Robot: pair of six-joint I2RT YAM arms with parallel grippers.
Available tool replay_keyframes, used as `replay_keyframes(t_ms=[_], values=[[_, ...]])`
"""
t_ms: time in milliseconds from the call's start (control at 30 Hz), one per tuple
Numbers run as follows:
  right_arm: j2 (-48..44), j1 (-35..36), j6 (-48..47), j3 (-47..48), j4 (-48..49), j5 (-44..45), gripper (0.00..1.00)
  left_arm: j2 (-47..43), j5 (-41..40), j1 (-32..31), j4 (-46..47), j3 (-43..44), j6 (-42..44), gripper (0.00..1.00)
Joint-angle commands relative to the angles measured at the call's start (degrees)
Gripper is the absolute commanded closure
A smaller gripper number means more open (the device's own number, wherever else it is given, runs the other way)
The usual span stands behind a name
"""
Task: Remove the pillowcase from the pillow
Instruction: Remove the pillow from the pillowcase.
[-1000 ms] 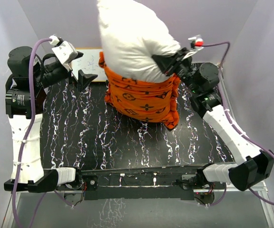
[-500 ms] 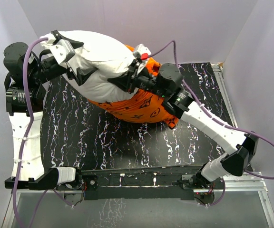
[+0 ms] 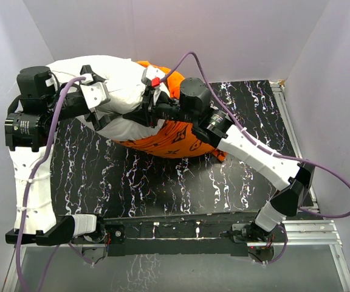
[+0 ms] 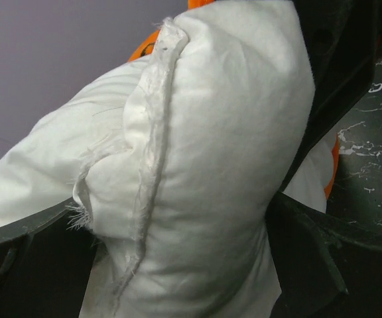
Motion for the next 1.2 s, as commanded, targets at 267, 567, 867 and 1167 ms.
replay_keyframes(t_ms=[267,567,867,1167], values=[[-8.38,-2.91,2.38,-6.91,5.91,1.50,0.42,0.73,-14.78,-0.11,11.53,-11.78,-6.02,0.99],[-30.11,-28.91,16.93,-34.89,11.81,9.35,0.24,7.70,-36.54,-0.05,28.04,-4.38,-20.70,1.00],[-32.64,-38.51,7.34,-52.81,7.11,20.14,0.24,7.58,-34.11,-0.05,29.08,-3.98,-18.50,1.00],[-22.81,-45.93,-3.12,-52.20,5.69,16.41,0.20,5.60,-33.35,-0.05,28.61,-7.29,-13.04,1.00]])
